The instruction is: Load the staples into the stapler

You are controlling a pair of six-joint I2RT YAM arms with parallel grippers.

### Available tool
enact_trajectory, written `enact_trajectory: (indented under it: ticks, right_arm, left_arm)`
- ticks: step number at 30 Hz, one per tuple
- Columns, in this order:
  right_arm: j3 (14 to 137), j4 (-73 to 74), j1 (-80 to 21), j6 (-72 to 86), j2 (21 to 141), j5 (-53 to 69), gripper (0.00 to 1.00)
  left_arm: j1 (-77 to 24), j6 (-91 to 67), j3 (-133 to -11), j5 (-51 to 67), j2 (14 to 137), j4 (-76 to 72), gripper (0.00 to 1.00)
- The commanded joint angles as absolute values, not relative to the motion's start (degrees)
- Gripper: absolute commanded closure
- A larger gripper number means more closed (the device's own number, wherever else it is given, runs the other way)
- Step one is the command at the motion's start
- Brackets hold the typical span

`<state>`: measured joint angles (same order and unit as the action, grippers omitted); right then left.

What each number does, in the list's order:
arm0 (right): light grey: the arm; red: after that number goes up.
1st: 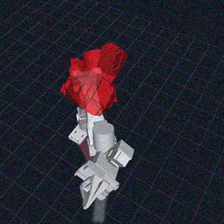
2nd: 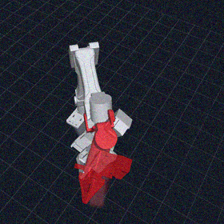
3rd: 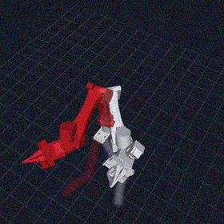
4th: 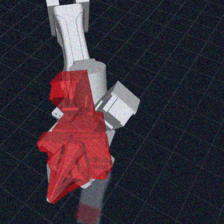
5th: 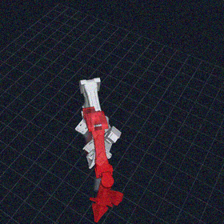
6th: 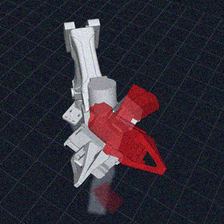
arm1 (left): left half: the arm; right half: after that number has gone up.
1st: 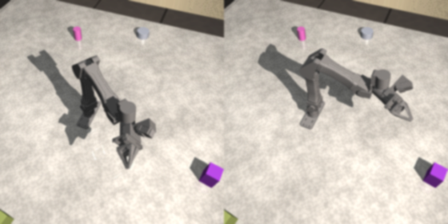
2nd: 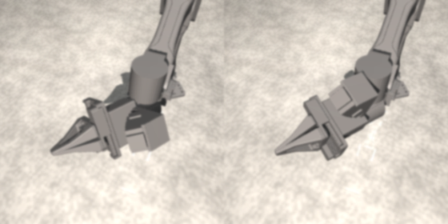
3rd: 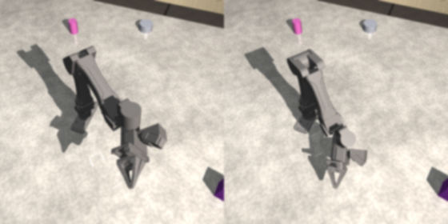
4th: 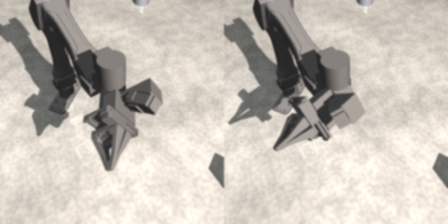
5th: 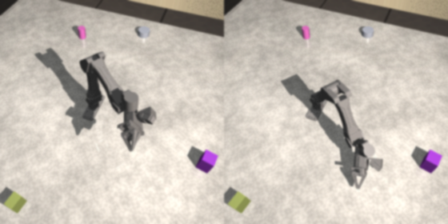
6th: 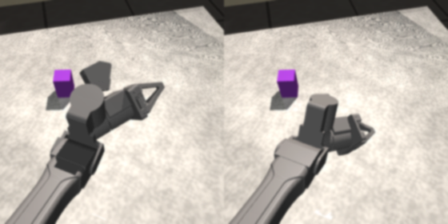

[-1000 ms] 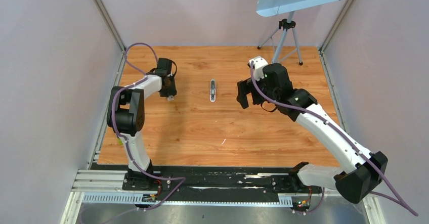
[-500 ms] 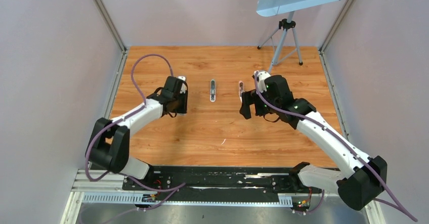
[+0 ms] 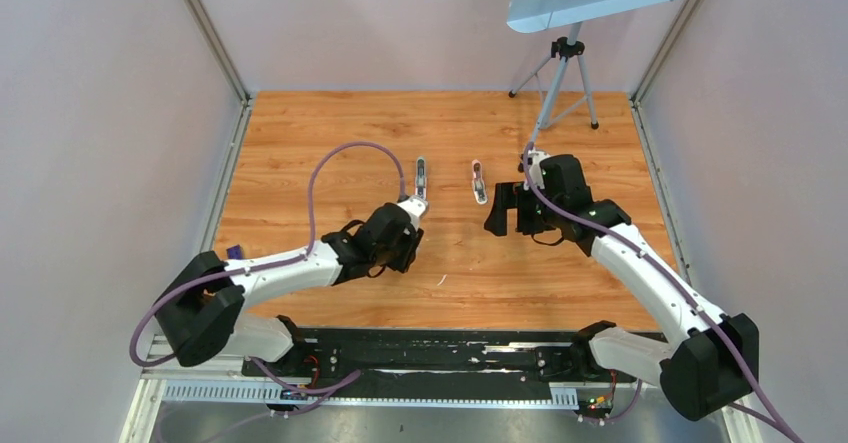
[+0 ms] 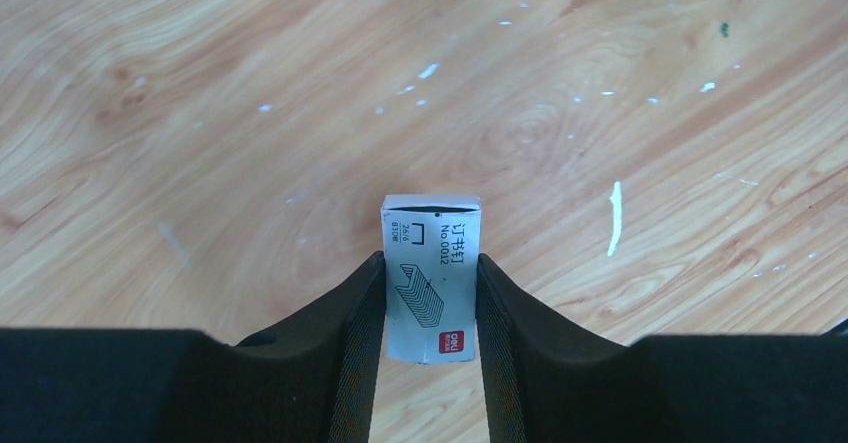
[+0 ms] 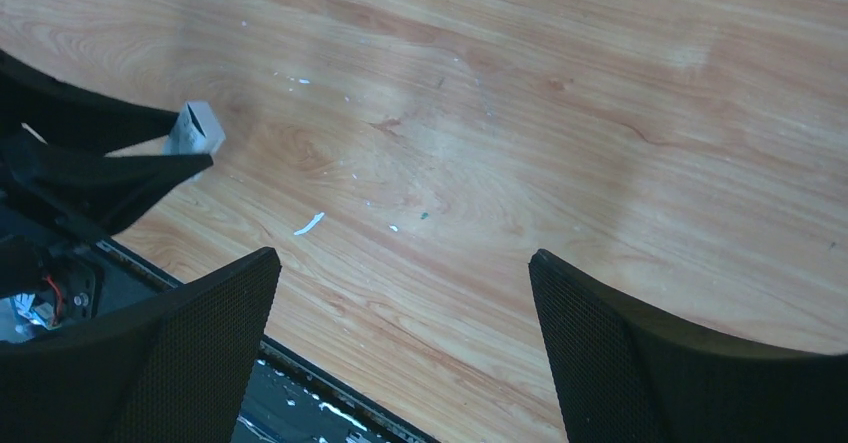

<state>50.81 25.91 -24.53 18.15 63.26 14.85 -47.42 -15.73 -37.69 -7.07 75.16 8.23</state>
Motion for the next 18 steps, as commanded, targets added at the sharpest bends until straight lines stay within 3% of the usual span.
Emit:
enact_trajectory:
  ticks: [1, 12, 18]
  right_arm:
    - [48.48, 25.41, -20.45, 21.19, 62.99, 18.14, 0.01]
    - [46.03, 25.40, -14.05, 20.73, 61.73, 22.57, 0.03]
    - [45.26, 24.32, -11.64, 20.04, 62.43, 27.27, 0.08]
  left_arm:
    - [-51.63, -11.78, -37.50, -9.23, 79.73, 0.35, 0.61]
    - [-58.33, -6.60, -42.27, -8.39, 92.01, -4.90, 0.60]
    - [-58.70, -6.25, -42.63, -9.37, 91.92, -3.64, 0.53]
